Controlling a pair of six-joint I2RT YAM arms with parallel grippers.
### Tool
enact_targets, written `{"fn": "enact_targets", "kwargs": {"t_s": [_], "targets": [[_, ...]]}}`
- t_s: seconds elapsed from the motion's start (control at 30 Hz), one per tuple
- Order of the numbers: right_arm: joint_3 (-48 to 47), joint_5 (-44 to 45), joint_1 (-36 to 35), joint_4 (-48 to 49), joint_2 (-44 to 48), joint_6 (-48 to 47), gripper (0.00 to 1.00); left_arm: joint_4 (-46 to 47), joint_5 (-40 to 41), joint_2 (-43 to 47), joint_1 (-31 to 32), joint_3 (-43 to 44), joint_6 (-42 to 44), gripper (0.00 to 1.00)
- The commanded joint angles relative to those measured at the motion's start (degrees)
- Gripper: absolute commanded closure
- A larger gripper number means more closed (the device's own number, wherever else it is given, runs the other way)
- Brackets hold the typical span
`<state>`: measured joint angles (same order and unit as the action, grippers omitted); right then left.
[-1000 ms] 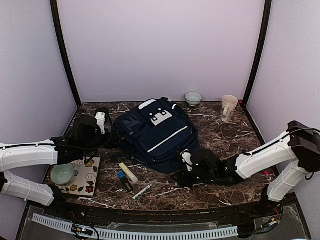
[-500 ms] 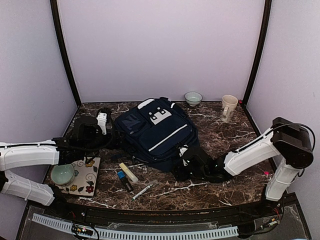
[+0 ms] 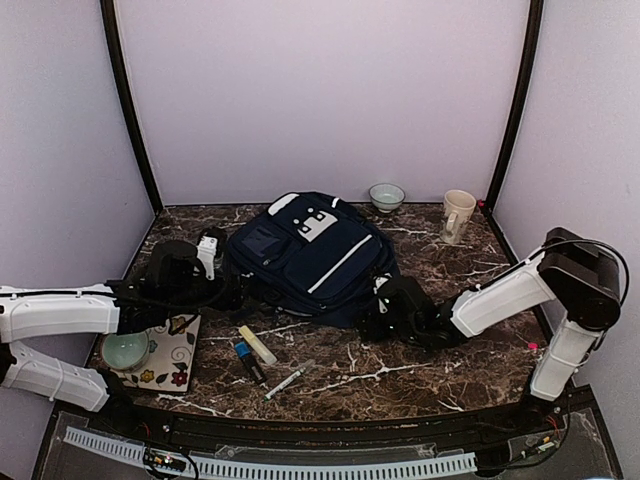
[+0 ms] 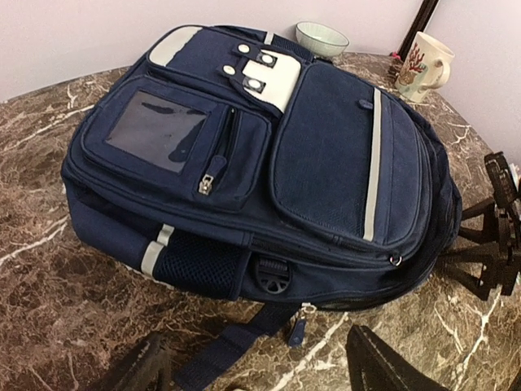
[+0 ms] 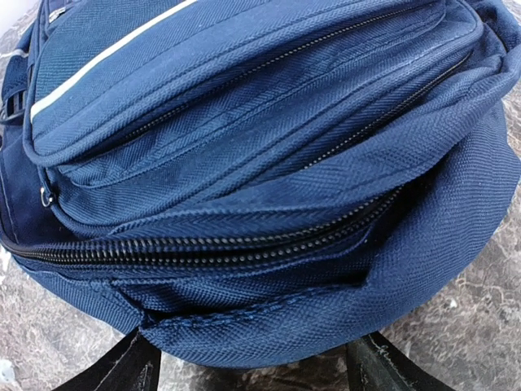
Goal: Pack the student bag
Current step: Move the student bag to the center of the board.
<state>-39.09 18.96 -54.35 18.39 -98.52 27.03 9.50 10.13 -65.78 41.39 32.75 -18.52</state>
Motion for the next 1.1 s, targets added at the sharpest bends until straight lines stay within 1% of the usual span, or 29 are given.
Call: {"fn": "enact_targets", "kwargs": {"t_s": [0.0,0.17,0.37,0.57,0.73,0.87,0.97,1.07], "targets": [[0.13,-1.78,2.5,5.59,0.17,-0.06,0.21,-0.84,-4.69,1.23,-0.2,-3.13,-2.21,0.25],[1.33,-3.87,4.59,5.98,1.56,1.02,0.21,0.09,-8.52,-0.45,-0.2,-2.58,-2.02,0.29],[3.26,-4.92,7.26,6.48,3.04,3.06,0.21,-1.43,-14.39,-5.6,-0.22,0.83,-0.68,0.33],[4.35,-4.17,8.57,6.26,3.97,5.02,0.21,-1.47,-17.57,-10.25,-0.16,2.55,-0.38,0.45],[4.16,-3.56,8.74,5.66,4.88,5.19,0.21,1.56,-22.53,-12.19,0.49,2.98,0.29,0.53],[4.24,-3.12,8.82,4.85,5.79,5.18,0.21,0.62,-21.06,-16.3,2.52,6.01,1.85,0.56],[4.56,-3.45,8.9,4.64,6.5,5.22,0.21,-3.03,-18.31,-21.18,3.0,10.19,2.57,0.59],[4.77,-3.48,8.88,4.02,6.76,5.21,0.21,-5.5,-17.21,-25.95,3.0,14.2,3.09,0.61]]}}
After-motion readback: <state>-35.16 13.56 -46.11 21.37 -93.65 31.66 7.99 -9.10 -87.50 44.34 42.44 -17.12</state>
